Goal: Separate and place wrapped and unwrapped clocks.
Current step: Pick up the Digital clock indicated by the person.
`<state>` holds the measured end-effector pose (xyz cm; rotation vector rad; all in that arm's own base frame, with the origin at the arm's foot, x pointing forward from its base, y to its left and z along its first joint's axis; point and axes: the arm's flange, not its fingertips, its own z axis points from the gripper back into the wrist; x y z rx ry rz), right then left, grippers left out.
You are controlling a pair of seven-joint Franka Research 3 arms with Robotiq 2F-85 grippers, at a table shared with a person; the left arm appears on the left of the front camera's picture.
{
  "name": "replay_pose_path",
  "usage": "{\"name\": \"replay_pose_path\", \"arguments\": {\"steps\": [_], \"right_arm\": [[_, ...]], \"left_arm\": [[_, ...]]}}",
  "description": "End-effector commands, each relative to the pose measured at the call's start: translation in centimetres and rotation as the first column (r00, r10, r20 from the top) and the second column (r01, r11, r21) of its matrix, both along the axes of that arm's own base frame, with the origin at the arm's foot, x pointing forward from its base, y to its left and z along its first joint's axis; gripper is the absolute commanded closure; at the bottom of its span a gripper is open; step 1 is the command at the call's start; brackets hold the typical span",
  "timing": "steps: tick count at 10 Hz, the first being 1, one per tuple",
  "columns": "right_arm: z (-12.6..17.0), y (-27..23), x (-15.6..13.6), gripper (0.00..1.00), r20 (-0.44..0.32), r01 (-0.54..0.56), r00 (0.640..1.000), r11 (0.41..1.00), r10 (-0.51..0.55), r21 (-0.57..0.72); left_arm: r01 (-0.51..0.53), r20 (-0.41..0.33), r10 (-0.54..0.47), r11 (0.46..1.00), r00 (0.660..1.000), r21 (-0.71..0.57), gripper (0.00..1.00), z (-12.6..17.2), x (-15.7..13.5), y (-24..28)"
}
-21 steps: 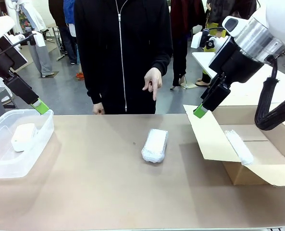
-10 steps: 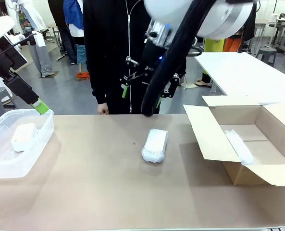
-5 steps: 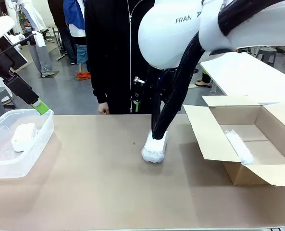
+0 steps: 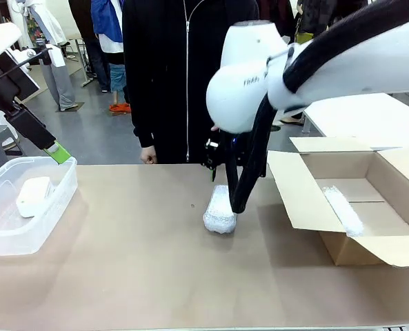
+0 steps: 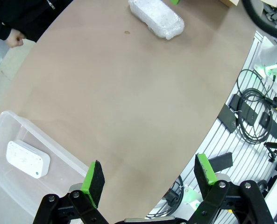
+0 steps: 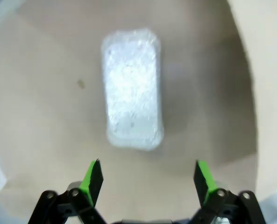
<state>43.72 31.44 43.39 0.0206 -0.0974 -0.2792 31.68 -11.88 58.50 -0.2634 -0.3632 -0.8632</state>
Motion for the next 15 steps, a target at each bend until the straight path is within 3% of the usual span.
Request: {"name": "replay_pose_path", "arguments": {"steps": [1,2,7,11,15], "right_arm": [[0.3,1.1,0.0,0.00,0.145,0.015,0.989,0.998,-0.023,0.054],[0.0,0.0,0.0,0.00,0.000,0.000,1.000,1.000,0.000,0.000],[-0.3,0.1,0.2,0.00,0.019,0.002,1.000,1.000,-0.002,-0.009],[-4.8,1.8,2.8,0.00,0.038,0.068,0.997,0.998,-0.069,0.006],[-7.1,1.8,4.6,0.00,0.021,0.119,0.993,0.993,-0.119,0.003]], "left_arm": [[-0.002,0.007,0.002,1.000,1.000,-0.004,0.00,0.0,0.0,0.0],[-0.002,0.007,0.002,1.000,1.000,-0.004,0.00,0.0,0.0,0.0],[-0.002,0.007,0.002,1.000,1.000,-0.004,0.00,0.0,0.0,0.0],[-0.002,0.007,0.002,1.000,1.000,-0.004,0.00,0.0,0.0,0.0],[-0.002,0.007,0.002,1.000,1.000,-0.004,0.00,0.0,0.0,0.0]]}}
